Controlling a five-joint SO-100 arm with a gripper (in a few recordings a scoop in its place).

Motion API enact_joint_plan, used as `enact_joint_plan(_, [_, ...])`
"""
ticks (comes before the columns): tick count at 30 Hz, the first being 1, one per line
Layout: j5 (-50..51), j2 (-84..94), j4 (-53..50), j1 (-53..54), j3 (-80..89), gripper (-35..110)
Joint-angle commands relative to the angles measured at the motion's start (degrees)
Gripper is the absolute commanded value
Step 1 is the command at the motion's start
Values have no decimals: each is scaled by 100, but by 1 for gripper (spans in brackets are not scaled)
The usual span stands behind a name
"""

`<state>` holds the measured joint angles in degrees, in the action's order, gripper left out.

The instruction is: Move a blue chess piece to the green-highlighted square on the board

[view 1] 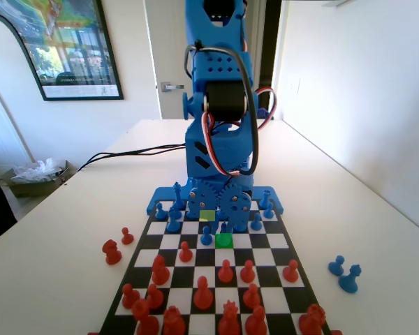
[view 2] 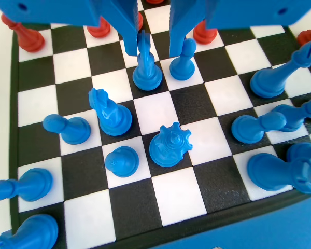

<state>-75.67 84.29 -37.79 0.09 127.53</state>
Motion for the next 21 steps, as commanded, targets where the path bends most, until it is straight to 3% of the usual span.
enact_joint_plan(1, [-53, 396, -141, -97, -211, 10])
enact_joint_plan(11, [185, 721, -369, -246, -299, 16])
enact_joint_plan(21, [264, 1354, -1072, -202, -650, 13])
